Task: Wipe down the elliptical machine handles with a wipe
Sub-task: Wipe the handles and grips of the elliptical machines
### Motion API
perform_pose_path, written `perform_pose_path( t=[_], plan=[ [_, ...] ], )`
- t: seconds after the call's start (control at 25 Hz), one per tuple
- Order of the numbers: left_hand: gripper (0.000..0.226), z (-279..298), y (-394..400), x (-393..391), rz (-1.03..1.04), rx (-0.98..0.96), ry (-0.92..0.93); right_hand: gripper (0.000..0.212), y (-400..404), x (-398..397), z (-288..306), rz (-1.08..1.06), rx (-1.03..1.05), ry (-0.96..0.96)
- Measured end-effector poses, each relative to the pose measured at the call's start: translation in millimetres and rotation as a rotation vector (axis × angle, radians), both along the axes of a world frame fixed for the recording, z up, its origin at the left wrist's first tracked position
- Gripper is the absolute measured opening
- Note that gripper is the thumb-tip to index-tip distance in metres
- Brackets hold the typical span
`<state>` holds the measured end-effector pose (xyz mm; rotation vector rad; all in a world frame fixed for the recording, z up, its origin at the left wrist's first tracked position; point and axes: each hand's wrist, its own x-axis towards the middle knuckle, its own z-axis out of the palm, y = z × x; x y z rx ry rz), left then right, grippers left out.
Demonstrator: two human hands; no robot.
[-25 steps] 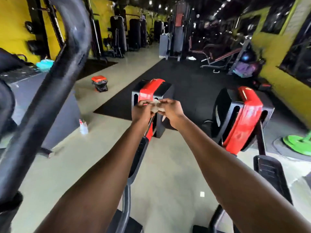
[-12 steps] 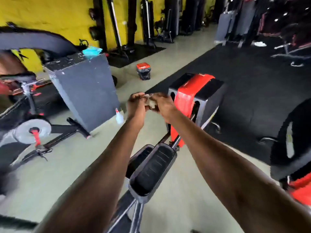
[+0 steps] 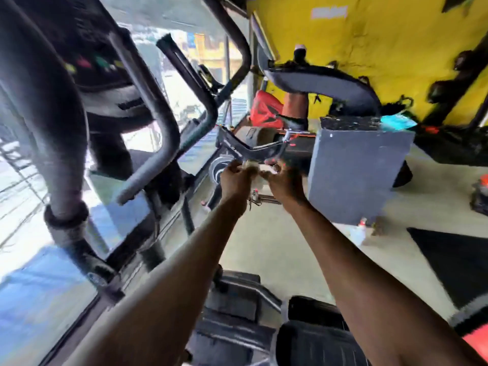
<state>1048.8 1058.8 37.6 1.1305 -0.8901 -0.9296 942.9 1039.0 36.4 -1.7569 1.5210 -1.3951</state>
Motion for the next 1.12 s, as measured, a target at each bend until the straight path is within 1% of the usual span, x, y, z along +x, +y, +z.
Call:
perform_pose_path(
  t=[0.04,0.08,0.2,0.28,0.36,0.44,0.52,0.56,0.68,0.76,0.84,0.92,0.96,1.04,1.08,1.12],
  plan=[
    [0.006,8,1,18,0.051,-0.018,0.009,0.018,-2,20,9,0.007,-0.137,0.074],
    [0.004,16,0,36,0.096,-0.039,0.015,0.019,0,39,22,0.062,-0.215,0.1],
    [0.005,45,5,75,0.143,-0.129,0.059,0.021,3,82,53,0.301,-0.262,0.089],
    [0.008,65,12,85,0.15,-0.228,0.106,0.02,-4,95,72,0.408,-0.272,0.023],
    [0.005,90,27,89,0.187,-0.372,0.049,0.013,-9,105,95,0.469,-0.292,-0.064],
    [0.004,111,33,99,0.284,-0.495,-0.037,0.015,-16,119,123,0.514,-0.382,-0.151],
    [0.008,128,34,114,0.409,-0.588,-0.045,0.017,-25,139,150,0.54,-0.49,-0.204],
    [0.01,134,32,125,0.464,-0.61,-0.039,0.018,-30,149,162,0.527,-0.549,-0.196],
    [0.016,146,22,147,0.587,-0.55,-0.018,0.02,-55,175,184,0.494,-0.694,-0.167],
    [0.025,153,10,151,0.618,-0.512,-0.003,0.02,-74,192,196,0.486,-0.725,-0.19],
    [0.035,159,-1,148,0.643,-0.487,-0.046,0.018,-82,209,200,0.561,-0.721,-0.2],
    [0.044,162,-8,149,0.67,-0.488,-0.047,0.022,-76,216,184,0.63,-0.787,-0.083],
    [0.047,162,-9,151,0.691,-0.487,-0.059,0.023,-73,212,170,0.666,-0.869,-0.011],
    [0.046,162,-7,154,0.708,-0.462,-0.107,0.025,-74,198,143,0.719,-1.098,0.104],
    [0.045,162,-7,154,0.71,-0.452,-0.12,0.027,-81,198,145,0.736,-1.16,0.128],
    [0.045,162,-7,153,0.71,-0.448,-0.118,0.027,-88,203,157,0.734,-1.145,0.112]
  ],
)
